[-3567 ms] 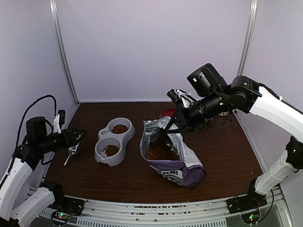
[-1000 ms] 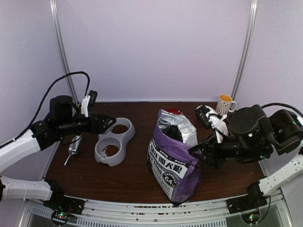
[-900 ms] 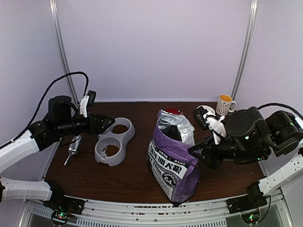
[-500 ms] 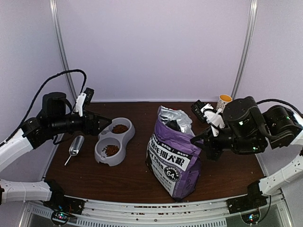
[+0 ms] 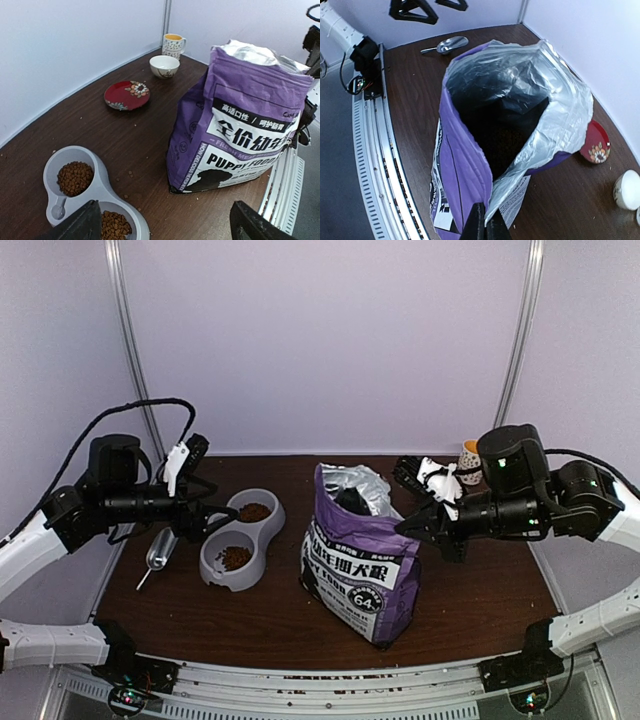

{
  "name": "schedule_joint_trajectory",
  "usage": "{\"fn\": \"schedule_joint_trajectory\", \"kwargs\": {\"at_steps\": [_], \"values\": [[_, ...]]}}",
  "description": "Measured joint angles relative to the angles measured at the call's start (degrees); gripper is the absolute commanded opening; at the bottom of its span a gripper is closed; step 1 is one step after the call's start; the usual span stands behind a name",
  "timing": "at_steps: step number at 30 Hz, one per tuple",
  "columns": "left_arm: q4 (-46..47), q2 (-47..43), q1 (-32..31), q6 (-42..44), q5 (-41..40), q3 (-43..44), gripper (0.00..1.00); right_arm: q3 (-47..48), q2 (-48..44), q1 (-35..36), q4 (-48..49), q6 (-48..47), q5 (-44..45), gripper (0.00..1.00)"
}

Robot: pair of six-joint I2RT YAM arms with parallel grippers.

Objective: Serve the pet food
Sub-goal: Close the seal on the pet food bag with both arms.

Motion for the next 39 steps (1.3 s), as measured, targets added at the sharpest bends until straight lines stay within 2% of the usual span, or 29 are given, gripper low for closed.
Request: {"fn": "schedule_joint_trajectory", "kwargs": {"at_steps": [9, 12, 14, 16, 20, 23, 29, 30, 32, 39], "values": [[4.70, 0.46, 0.00, 11.21, 11.54, 0.24, 0.90, -3.02, -0.48, -5.95, 4.50, -16.48, -13.14, 0.00], [5.88, 3.28, 0.00, 14.82, 15.65, 2.05, 0.88, -2.95, 0.59, -6.69, 4.98, -19.76, -15.45, 0.00], [6.34, 6.27, 0.00, 17.33, 17.62, 4.39, 0.82, -2.89, 1.27, -7.15, 5.27, -21.27, -16.44, 0.00], [6.64, 10.08, 0.00, 20.28, 19.67, 7.76, 0.77, -2.80, 1.49, -7.54, 5.27, -22.27, -16.90, 0.00], [6.71, 18.53, 0.39, 25.11, 25.53, 15.89, 0.60, -2.82, 0.83, -8.00, 4.90, -23.21, -16.98, 0.00], [6.69, 24.11, 0.68, 26.82, 30.29, 20.81, 0.52, -3.34, -0.44, -8.09, 4.70, -23.43, -16.90, 0.00], [6.21, 35.71, 0.70, 28.39, 38.58, 29.99, 0.51, -5.97, -3.72, -8.33, 5.79, -23.41, -15.78, 0.00], [6.23, 37.31, 0.63, 28.48, 39.54, 30.93, 0.49, -6.21, -3.93, -8.33, 5.95, -23.41, -15.65, 0.00], [6.19, 40.76, 0.59, 28.52, 41.18, 32.89, 0.45, -6.43, -4.09, -8.33, 6.19, -23.41, -15.54, 0.00], [5.35, 48.48, -0.39, 28.46, 44.72, 37.83, 0.45, -6.71, -4.00, -8.33, 6.91, -23.54, -15.37, 0.00]]}}
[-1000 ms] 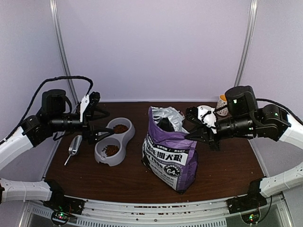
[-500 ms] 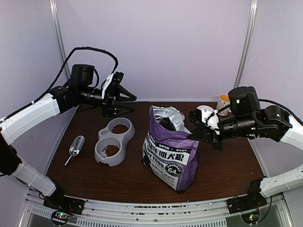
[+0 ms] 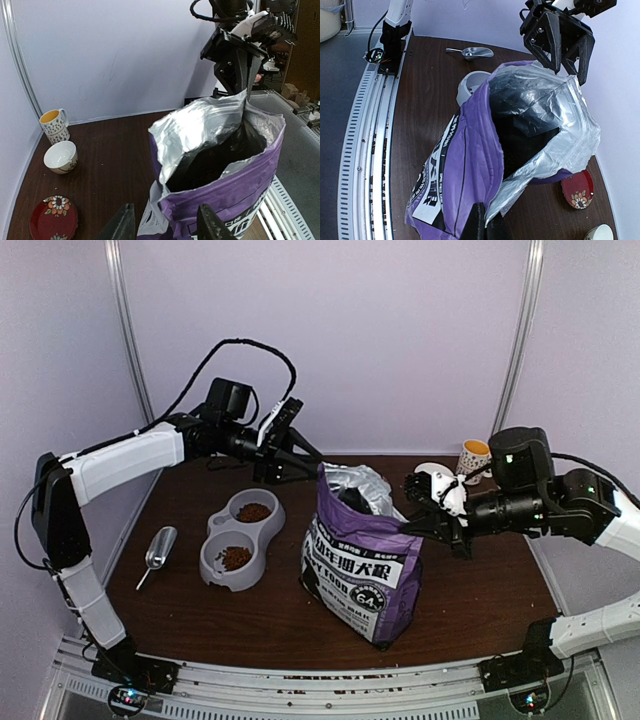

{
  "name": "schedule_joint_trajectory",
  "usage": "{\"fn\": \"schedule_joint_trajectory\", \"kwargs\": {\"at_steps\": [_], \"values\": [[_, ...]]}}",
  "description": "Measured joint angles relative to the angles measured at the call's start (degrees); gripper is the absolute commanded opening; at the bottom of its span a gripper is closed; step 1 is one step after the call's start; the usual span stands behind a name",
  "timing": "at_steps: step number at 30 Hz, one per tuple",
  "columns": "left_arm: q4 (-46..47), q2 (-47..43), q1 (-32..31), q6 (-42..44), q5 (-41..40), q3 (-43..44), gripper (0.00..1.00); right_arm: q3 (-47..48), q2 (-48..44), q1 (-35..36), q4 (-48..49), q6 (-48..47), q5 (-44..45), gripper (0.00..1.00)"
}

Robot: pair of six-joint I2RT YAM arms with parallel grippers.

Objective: Serve the pet food
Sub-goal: Close the seal on the pet food bag with both arms.

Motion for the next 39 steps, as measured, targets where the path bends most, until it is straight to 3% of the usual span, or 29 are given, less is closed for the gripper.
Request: {"fn": "schedule_joint_trajectory", "kwargs": {"at_steps": [11, 18, 26, 30, 39], "values": [[-3.02, 2.75, -1.07, 0.98, 5.84, 3.17, 0.28, 0.02, 1.07, 0.00, 0.87, -0.74, 0.13, 0.00], [-4.87, 5.33, -1.29, 1.36, 6.49, 5.88, 0.02, 0.02, 1.11, 0.00, 0.94, -0.90, 0.15, 0.00], [-6.23, 4.55, -1.51, 0.96, 4.26, 5.99, 0.00, 0.02, 0.24, 0.00, 0.37, -0.44, 0.76, 0.00], [-6.21, -0.33, -1.62, -2.62, -0.39, 1.90, 0.00, 0.00, -1.14, -0.02, -0.76, 0.09, 2.10, 0.00], [-4.20, -26.84, -3.32, -13.97, -15.65, -21.09, 0.00, -2.54, -5.38, 0.00, -0.44, 2.86, 4.44, 0.00]]}}
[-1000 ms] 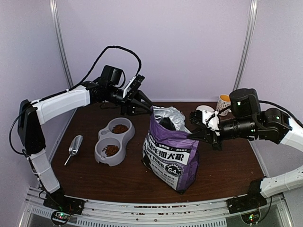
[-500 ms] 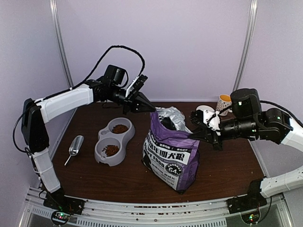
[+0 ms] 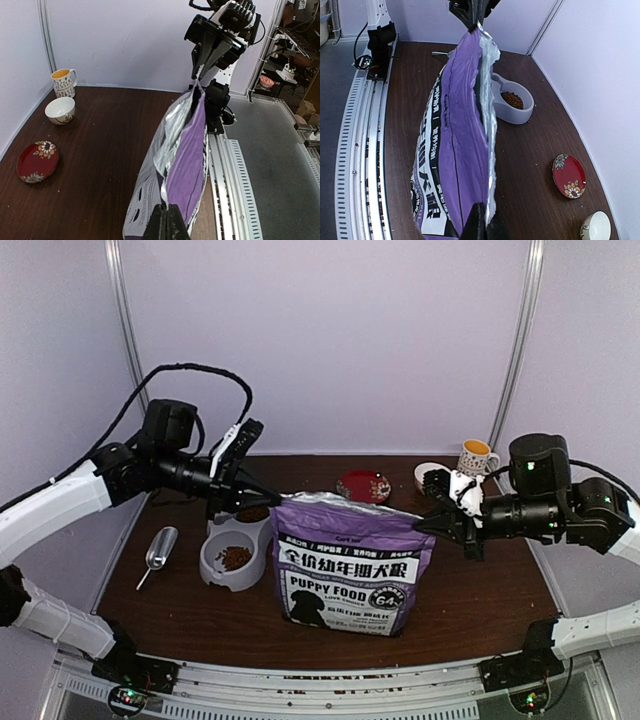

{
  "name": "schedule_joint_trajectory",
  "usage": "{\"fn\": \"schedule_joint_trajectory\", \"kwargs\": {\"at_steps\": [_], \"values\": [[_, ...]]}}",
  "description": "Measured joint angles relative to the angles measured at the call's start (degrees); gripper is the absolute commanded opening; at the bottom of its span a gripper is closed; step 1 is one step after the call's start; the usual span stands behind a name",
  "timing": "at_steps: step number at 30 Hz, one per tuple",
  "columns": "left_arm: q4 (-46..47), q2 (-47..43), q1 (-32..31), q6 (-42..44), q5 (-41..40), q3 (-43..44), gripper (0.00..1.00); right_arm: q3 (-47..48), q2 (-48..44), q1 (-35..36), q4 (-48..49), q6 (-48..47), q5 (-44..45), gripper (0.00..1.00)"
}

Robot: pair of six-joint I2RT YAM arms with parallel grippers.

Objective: Serve the pet food
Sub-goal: Close the seal on the pet food bag with both arms.

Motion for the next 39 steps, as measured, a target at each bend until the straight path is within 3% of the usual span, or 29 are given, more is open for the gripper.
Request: {"fn": "schedule_joint_trajectory", "kwargs": {"at_steps": [11, 21, 25, 27, 35, 39], "values": [[7.52, -18.53, -3.26, -8.07, -12.35, -15.54, 0.00, -2.56, 2.78, 1.42, 9.57, 6.91, 4.11, 0.00], [6.69, -25.68, -3.43, -8.11, -15.80, -19.34, 0.02, -0.31, 6.84, 1.42, 10.99, 14.36, 0.63, 0.00], [3.43, -25.62, -3.23, -6.62, -14.23, -17.99, 0.32, -0.24, 6.84, 1.40, 10.36, 14.40, -0.50, 0.02], [-0.87, -25.99, -1.46, -5.73, -14.32, -16.09, 0.42, -0.17, 6.19, 0.33, 8.04, 14.21, 0.98, 0.04], [-5.64, -23.28, -0.33, -3.98, -12.63, -9.62, 0.70, 1.70, 5.75, -0.07, 3.54, 11.65, 2.62, 0.06], [-5.07, -20.68, -0.33, -3.50, -11.21, -8.37, 0.74, 1.90, 5.75, 0.15, 3.08, 10.29, 2.82, 0.06]]}}
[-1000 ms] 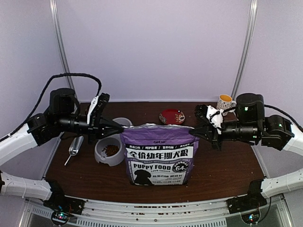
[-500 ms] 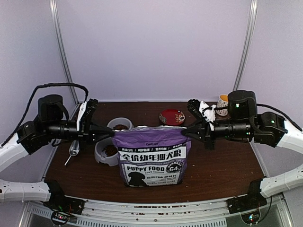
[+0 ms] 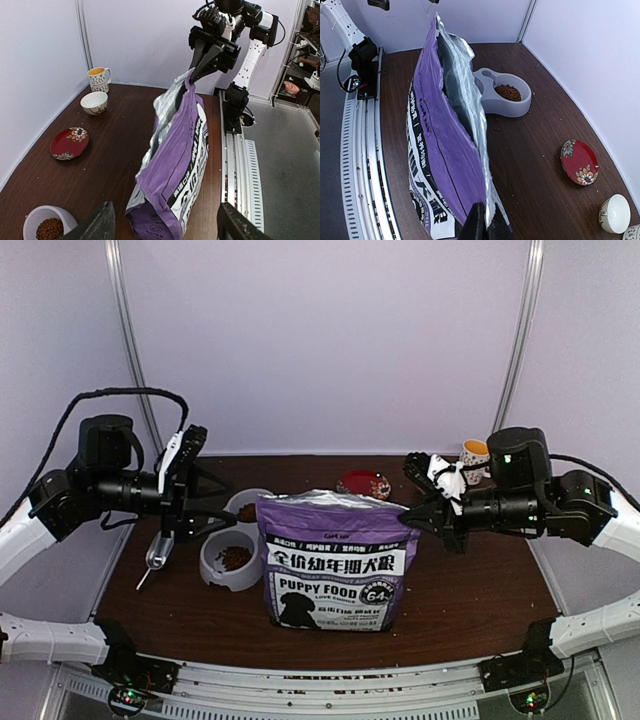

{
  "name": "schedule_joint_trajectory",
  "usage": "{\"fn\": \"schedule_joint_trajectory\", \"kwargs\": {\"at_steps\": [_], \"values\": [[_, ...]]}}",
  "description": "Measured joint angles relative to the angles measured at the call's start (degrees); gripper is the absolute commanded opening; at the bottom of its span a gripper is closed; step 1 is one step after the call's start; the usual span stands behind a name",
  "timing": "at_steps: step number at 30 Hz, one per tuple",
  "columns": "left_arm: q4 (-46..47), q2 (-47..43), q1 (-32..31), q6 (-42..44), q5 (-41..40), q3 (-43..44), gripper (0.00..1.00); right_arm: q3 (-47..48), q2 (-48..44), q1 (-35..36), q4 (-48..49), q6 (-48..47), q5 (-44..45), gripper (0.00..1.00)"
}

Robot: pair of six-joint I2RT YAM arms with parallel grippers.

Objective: Serve the pet food
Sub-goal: Close the seal on the pet food bag with both arms.

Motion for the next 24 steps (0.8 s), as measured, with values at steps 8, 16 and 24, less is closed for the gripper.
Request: {"fn": "schedule_joint_trajectory", "kwargs": {"at_steps": [8, 16, 24], "values": [[1.18, 10.88, 0.00, 3.50, 4.24, 6.10, 0.69, 0.04, 0.02, 0.48, 0.02, -2.21, -0.02, 0.05], [1.03, 18.91, -0.02, 7.28, 9.77, 8.98, 0.48, 0.04, 0.02, 0.57, 0.11, -3.78, 0.09, 0.04], [0.94, 18.99, -0.22, 9.35, 11.76, 8.81, 0.38, 0.04, 0.17, 0.59, 0.42, -4.55, 0.17, 0.04]]}}
